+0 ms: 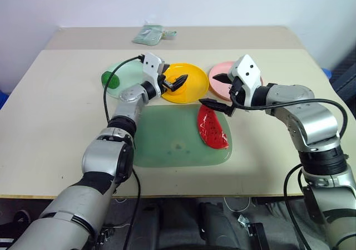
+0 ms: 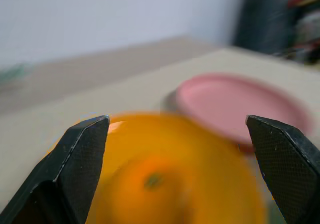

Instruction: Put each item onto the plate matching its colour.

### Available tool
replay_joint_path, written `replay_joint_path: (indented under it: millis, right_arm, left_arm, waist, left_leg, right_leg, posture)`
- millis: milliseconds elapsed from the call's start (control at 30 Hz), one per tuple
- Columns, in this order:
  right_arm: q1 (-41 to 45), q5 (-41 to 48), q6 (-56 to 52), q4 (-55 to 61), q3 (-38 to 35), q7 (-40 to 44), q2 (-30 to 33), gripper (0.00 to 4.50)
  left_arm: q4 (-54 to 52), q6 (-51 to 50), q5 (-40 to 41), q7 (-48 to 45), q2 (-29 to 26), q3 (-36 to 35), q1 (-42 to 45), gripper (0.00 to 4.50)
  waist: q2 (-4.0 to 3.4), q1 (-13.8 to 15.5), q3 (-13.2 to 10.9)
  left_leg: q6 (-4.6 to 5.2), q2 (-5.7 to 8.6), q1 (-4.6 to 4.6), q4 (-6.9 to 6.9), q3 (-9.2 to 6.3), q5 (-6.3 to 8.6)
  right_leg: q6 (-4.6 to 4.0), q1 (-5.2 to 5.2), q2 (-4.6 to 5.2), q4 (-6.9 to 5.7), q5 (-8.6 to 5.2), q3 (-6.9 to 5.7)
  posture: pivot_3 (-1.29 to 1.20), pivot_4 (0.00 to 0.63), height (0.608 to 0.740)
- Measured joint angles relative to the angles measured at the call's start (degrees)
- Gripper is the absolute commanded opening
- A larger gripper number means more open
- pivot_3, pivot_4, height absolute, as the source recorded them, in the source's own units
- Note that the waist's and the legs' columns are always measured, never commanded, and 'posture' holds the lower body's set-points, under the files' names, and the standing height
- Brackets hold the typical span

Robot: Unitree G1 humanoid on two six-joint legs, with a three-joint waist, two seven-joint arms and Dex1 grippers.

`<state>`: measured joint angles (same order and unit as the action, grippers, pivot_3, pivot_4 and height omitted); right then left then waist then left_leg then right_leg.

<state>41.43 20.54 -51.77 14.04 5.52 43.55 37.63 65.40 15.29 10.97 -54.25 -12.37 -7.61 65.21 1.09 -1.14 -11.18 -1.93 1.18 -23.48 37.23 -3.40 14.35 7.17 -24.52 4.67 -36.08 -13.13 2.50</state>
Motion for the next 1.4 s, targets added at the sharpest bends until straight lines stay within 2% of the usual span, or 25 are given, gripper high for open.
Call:
replay_joint_path:
  millis: [100, 200, 267, 367, 667, 767, 900, 1133, 1400]
  right_arm:
    - [2.51, 2.4, -12.42, 4.58, -0.14, -3.46, -0.8, 4.5]
    - [5.11, 3.38, -24.51, 9.33, -0.89, -8.11, -3.25, 4.5]
    - [6.21, 3.29, -32.56, 9.94, -3.21, -11.56, -6.18, 4.5]
    - [7.07, 4.75, -39.24, 10.4, -4.76, -14.97, -7.4, 4.5]
    - [6.78, 18.34, -40.34, 9.98, -4.74, -28.49, -6.7, 4.5]
    - [4.57, 26.02, -40.34, 8.41, -5.59, -34.36, -5.77, 4.5]
    - [4.11, 36.47, -40.35, 6.08, -6.0, -42.48, -4.93, 4.5]
    - [4.1, 50.15, -40.35, 1.86, -5.65, -55.44, -4.8, 4.5]
    - [2.93, 54.24, -40.35, 1.59, -2.93, -62.63, -4.21, 4.5]
  left_arm:
    - [-6.96, -3.43, 3.46, -11.23, -3.09, -0.17, -3.07, 4.46]
    - [-13.34, -10.38, 5.97, -20.41, -8.65, 0.09, -8.6, 4.46]
    - [-16.19, -13.76, 6.64, -23.74, -11.93, 0.08, -11.53, 4.46]
    - [-21.55, -17.27, 7.64, -25.84, -14.13, 0.1, -14.4, 4.46]
    - [-38.93, -29.66, 11.9, -28.0, -17.58, 1.5, -22.76, 4.46]
    - [-47.35, -37.28, 16.31, -31.33, -21.93, 1.86, -26.9, 4.46]
    - [-54.93, -41.68, 19.81, -33.25, -26.1, 1.77, -29.82, 4.46]
    - [-59.72, -43.56, 21.7, -31.46, -26.45, 2.23, -32.28, 4.46]
    - [-61.25, -43.51, 22.21, -29.35, -26.25, 2.45, -33.38, 4.46]
  waist:
    - [-0.04, -0.22, 0.01]
    - [-0.04, -0.66, 0.01]
    - [-0.04, -0.68, 0.01]
    - [-0.04, 0.57, 0.01]
    - [-0.04, -0.15, 0.02]
    - [-0.04, -0.64, 0.01]
    - [-0.04, -0.74, 0.01]
    - [-0.04, -0.9, 0.01]
    - [-0.04, -1.07, 0.01]
  left_leg:
    - [0.0, -0.02, 0.02, -0.05, -0.02, 0.0]
    - [0.0, -0.04, 0.01, -0.06, -0.05, 0.0]
    - [0.01, -0.01, -0.01, -0.03, -0.06, 0.0]
    - [0.0, 0.01, -0.04, 0.05, -0.09, 0.0]
    - [0.01, -0.02, -0.03, 0.0, -0.06, 0.0]
    - [0.01, -0.05, -0.02, -0.06, -0.07, 0.0]
    - [0.01, -0.05, -0.02, -0.04, -0.06, 0.0]
    - [0.02, -0.06, -0.02, -0.05, -0.05, 0.0]
    - [0.02, -0.06, -0.02, -0.06, -0.05, 0.01]
  right_leg:
    - [-0.01, -0.04, -0.02, -0.04, -0.01, 0.01]
    - [-0.02, -0.05, -0.03, -0.05, -0.01, 0.01]
    - [-0.02, -0.05, 0.0, -0.07, -0.01, 0.0]
    - [-0.01, -0.01, 0.03, -0.06, -0.01, -0.01]
    - [-0.01, -0.04, 0.02, -0.07, 0.0, 0.01]
    - [-0.02, -0.06, 0.01, -0.06, -0.01, 0.01]
    - [-0.02, -0.03, 0.03, -0.04, -0.01, 0.01]
    - [-0.02, -0.04, 0.02, -0.03, -0.01, 0.01]
    - [-0.02, -0.04, 0.01, -0.02, -0.01, 0.01]
  posture:
    - [0.0, 0.15, 0.74]
    - [0.0, 0.15, 0.74]
    - [0.0, 0.15, 0.74]
    - [0.0, 0.15, 0.74]
    - [0.0, 0.15, 0.74]
    - [0.0, 0.15, 0.74]
    - [0.0, 0.15, 0.74]
    - [0.0, 0.15, 0.74]
    - [0.0, 0.15, 0.74]
